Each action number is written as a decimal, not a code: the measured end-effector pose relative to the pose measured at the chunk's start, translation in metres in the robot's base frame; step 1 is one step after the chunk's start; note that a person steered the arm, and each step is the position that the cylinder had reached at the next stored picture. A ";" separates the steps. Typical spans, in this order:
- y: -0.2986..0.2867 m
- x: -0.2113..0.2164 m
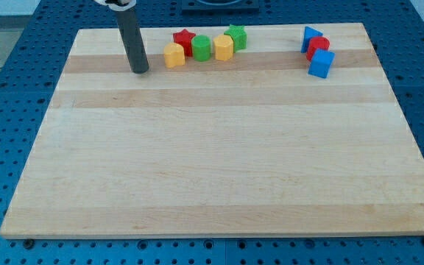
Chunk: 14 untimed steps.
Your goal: Slide the heart to the bottom left of the green circle
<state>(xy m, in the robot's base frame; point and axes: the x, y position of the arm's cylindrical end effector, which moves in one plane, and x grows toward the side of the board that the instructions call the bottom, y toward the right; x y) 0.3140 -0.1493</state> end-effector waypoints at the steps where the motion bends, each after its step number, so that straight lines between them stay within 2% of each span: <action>1: 0.003 -0.001; 3: 0.003 -0.026; 7: 0.021 -0.024; 9: 0.027 -0.001; 11: 0.020 -0.012; 14: 0.060 -0.013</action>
<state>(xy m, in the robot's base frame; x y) 0.3015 -0.0893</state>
